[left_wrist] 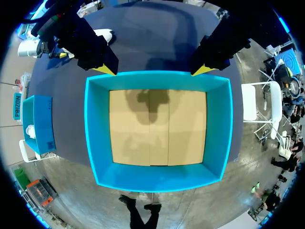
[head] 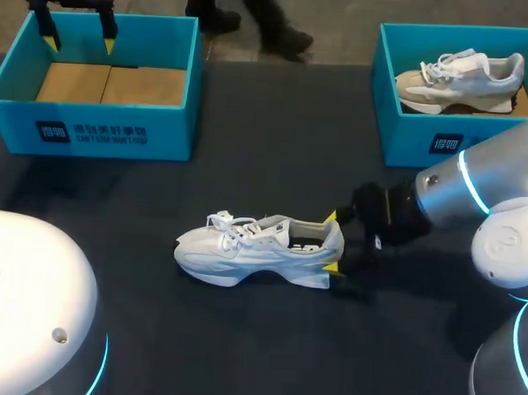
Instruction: Take the shoe out of the shoebox, open the shoe tongue, remove and reinsert the insole, then place the shoe into the shoebox
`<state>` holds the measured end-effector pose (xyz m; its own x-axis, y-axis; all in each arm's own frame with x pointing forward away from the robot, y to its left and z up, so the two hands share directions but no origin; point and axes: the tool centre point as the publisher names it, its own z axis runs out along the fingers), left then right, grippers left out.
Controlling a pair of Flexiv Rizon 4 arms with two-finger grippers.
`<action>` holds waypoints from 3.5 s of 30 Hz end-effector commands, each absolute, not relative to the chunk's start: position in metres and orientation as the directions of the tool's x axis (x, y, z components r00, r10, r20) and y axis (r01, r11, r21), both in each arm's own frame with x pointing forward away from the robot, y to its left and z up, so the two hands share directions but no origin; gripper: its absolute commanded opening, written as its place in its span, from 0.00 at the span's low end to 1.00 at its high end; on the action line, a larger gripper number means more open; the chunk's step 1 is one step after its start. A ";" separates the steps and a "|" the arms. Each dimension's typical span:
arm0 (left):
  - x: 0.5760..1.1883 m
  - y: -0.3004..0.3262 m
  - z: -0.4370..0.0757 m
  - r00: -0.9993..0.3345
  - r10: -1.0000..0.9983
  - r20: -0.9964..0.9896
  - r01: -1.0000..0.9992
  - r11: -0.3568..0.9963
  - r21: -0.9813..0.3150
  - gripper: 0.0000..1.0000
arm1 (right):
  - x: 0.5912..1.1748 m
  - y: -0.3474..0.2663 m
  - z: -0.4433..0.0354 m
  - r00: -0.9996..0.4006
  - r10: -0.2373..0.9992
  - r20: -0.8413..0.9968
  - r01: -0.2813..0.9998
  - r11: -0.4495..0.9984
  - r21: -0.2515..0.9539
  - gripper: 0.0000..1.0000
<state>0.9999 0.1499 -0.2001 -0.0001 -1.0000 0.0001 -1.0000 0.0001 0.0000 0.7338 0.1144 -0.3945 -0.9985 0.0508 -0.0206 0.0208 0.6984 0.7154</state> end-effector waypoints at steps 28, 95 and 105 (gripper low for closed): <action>1.000 0.150 -0.200 0.000 -1.000 0.000 -1.000 0.000 0.000 1.00 | 0.737 0.132 -0.426 -0.999 0.042 0.023 0.046 0.681 0.731 0.00; 0.810 -0.032 -0.216 0.015 -0.998 0.055 -0.999 -0.017 -0.043 1.00 | 0.737 0.132 -0.426 -0.999 0.042 0.023 0.046 0.681 0.731 0.00; 0.791 -0.077 -0.237 -0.035 -0.996 0.076 -0.999 0.033 -0.035 1.00 | 0.737 0.132 -0.426 -0.999 0.042 0.023 0.046 0.681 0.731 0.00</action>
<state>0.7901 -0.0662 -0.2278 -0.0368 -0.9956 0.0863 -0.9988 0.0340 -0.0346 0.7346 0.1290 -0.4224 -0.9988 0.0419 0.0234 0.0457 0.6796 0.7321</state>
